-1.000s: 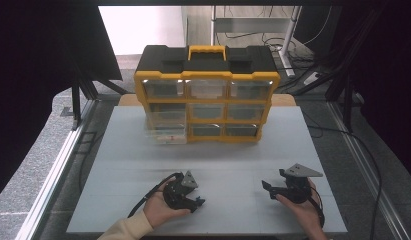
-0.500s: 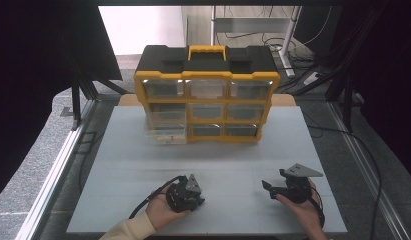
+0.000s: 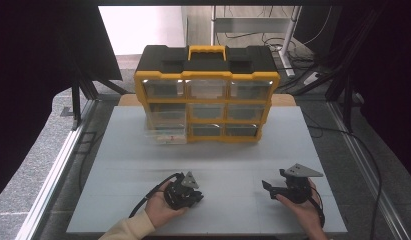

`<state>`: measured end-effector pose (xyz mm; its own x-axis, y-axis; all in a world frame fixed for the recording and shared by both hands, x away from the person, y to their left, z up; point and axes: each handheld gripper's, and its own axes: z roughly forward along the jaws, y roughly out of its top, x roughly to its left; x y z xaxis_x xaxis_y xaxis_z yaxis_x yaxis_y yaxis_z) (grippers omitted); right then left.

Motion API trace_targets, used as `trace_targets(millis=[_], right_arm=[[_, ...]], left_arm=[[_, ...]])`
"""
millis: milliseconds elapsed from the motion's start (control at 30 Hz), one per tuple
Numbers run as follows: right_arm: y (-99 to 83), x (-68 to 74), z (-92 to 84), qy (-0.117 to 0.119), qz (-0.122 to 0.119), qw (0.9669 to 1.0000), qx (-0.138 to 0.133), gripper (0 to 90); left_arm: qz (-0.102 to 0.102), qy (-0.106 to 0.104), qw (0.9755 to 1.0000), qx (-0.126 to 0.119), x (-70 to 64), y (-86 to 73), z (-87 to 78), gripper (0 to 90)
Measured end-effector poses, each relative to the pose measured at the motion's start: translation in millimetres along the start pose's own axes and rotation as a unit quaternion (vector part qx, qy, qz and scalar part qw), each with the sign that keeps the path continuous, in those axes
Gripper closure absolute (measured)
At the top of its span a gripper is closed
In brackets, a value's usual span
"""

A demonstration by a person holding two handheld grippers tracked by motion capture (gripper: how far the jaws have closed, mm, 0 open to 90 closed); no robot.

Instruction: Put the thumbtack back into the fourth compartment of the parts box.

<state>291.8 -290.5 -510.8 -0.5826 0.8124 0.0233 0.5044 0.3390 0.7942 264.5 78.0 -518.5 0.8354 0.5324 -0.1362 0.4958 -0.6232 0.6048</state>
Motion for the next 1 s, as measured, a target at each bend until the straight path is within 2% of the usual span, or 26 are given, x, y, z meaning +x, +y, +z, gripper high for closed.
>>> trace_targets(millis=[200, 433, 767, 1000], right_arm=[[0.1, 0.2, -0.1, -0.003, -0.002, 1.0000, 0.002, 18.0], [0.2, 0.1, 0.2, -0.004, -0.002, 1.0000, 0.002, 18.0], [0.1, 0.3, 0.6, -0.005, -0.003, 1.0000, 0.002, 17.9], [-0.1, 0.1, 0.0, -0.004, -0.003, 1.0000, 0.001, 18.0]], left_arm=[[-0.013, -0.013, 0.9992, -0.037, 9.0, 0.7, -16.1, 82.9], [-0.030, -0.022, 0.9968, -0.070, 17.3, 1.0, -32.9, 82.9], [-0.032, -0.018, 0.9946, -0.098, 23.7, 1.9, -53.5, 82.8], [-0.041, -0.014, 0.9917, -0.121, 27.9, 2.2, -66.8, 82.8]])
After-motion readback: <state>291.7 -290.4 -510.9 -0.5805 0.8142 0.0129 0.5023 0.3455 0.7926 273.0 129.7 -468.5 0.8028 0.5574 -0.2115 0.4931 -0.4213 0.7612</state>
